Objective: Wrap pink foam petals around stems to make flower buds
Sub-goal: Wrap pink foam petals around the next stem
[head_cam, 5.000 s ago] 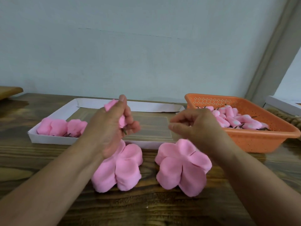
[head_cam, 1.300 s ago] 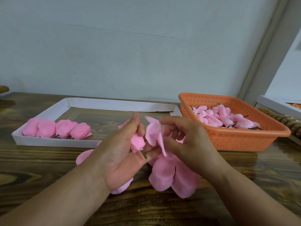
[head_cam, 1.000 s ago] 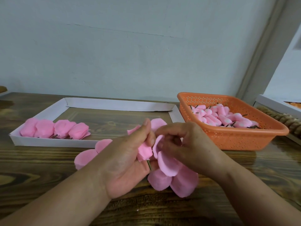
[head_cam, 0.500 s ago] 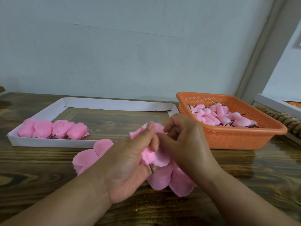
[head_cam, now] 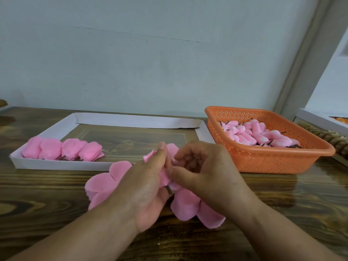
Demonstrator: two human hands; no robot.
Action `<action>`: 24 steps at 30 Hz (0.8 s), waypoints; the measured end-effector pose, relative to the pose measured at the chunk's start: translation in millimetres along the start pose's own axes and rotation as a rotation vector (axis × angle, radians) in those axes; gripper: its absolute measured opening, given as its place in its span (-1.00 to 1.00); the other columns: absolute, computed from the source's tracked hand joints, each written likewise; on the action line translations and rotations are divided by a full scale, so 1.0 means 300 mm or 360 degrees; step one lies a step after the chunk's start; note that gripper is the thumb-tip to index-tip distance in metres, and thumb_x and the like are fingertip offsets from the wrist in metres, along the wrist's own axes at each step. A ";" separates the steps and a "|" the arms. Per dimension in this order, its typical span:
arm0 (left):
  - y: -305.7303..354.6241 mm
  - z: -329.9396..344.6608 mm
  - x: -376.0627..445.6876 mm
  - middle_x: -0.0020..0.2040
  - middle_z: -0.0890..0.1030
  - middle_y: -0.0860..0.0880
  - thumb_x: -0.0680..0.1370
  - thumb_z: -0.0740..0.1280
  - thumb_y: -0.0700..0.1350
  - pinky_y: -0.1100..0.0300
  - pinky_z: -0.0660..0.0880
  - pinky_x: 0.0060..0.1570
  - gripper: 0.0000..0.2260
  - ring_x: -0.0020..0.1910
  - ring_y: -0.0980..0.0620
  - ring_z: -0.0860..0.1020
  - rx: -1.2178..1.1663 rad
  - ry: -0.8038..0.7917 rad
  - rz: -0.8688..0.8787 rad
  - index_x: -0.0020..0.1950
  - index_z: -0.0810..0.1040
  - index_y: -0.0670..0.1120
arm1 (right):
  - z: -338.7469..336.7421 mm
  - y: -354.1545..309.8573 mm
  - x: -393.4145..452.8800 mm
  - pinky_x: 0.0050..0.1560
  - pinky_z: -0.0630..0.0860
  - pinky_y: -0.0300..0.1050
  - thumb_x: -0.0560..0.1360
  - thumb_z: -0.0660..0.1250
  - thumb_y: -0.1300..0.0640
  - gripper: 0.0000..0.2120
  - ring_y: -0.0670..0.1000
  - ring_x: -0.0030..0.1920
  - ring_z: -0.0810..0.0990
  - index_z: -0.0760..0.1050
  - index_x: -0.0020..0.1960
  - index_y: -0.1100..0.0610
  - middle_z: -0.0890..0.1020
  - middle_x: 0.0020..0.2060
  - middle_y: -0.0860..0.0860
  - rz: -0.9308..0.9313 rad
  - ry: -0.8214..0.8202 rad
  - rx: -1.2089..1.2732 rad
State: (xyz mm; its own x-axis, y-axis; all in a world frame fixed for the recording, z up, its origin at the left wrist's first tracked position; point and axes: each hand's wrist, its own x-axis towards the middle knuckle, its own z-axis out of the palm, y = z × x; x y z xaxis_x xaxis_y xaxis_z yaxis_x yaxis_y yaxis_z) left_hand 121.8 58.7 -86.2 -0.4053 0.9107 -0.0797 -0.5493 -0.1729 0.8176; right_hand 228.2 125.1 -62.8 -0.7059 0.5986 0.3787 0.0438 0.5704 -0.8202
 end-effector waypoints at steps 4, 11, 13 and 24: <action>-0.003 0.005 -0.004 -0.34 0.59 -0.13 0.56 0.20 0.10 0.17 0.61 -0.33 -0.54 -0.32 0.02 0.63 0.0022 0.0048 0.0060 -0.49 0.48 -0.09 | 0.000 -0.005 0.003 -0.22 0.58 0.15 0.33 0.52 0.21 -0.84 0.16 -0.27 0.64 0.55 -0.21 0.23 0.64 -0.33 0.15 0.0016 -0.0017 -0.0056; -0.017 0.018 -0.015 -0.24 0.69 -0.15 0.58 0.14 0.09 0.25 0.56 -0.40 -0.56 -0.29 0.03 0.68 0.0029 0.0090 0.0124 -0.21 0.65 -0.17 | 0.003 -0.005 0.006 -0.23 0.62 0.06 0.23 0.59 0.21 -0.69 0.07 -0.30 0.64 0.47 -0.19 0.13 0.64 -0.32 0.07 0.0077 0.0021 -0.0016; -0.019 0.018 -0.015 -0.19 0.70 -0.14 0.60 0.14 0.07 0.27 0.54 -0.42 -0.60 -0.28 0.05 0.68 0.0019 0.0098 0.0131 -0.15 0.67 -0.12 | 0.003 -0.005 0.004 -0.25 0.62 0.07 0.24 0.59 0.22 -0.68 0.09 -0.31 0.64 0.45 -0.19 0.16 0.64 -0.32 0.08 0.0072 0.0022 -0.0007; -0.034 0.004 -0.008 0.00 0.68 -0.22 0.51 0.16 0.12 -0.02 0.53 0.05 -0.58 0.01 -0.11 0.67 0.0127 -0.0022 0.0092 -0.02 0.67 -0.15 | -0.017 -0.012 0.012 -0.11 0.60 0.16 0.37 0.48 0.26 -0.92 0.17 -0.19 0.66 0.65 -0.13 0.18 0.68 -0.28 0.12 0.0119 -0.0275 0.0079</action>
State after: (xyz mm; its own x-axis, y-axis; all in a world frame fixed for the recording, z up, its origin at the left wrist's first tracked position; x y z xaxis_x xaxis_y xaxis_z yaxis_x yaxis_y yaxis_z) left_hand 129.2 58.6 -93.6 -0.4243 0.9052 -0.0240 -0.4652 -0.1951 0.8635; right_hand 229.1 128.3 -56.3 -0.8132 0.5304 0.2398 0.0691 0.4970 -0.8650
